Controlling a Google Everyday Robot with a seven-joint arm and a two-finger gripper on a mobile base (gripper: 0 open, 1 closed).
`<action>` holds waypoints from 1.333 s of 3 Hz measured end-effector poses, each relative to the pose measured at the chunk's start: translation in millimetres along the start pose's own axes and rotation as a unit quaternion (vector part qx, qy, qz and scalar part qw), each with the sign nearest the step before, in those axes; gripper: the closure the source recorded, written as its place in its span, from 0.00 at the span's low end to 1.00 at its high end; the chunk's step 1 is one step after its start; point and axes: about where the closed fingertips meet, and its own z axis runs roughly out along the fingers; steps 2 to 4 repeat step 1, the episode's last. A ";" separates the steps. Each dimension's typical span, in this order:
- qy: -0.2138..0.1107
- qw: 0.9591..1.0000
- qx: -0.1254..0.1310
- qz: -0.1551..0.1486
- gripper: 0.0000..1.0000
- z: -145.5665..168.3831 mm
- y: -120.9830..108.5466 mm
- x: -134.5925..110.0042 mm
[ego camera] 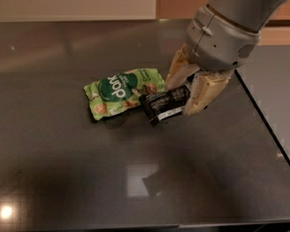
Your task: Pick rxbar chocolate
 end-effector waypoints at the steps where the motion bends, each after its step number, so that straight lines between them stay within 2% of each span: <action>1: -0.001 1.000 0.019 -0.001 1.00 -5.4 -7.7 -2.1; 4: -0.001 1.000 0.019 -0.001 1.00 -5.4 -7.7 -2.1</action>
Offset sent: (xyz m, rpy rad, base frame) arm 0.0000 0.0000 0.0000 0.0000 0.0000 0.0000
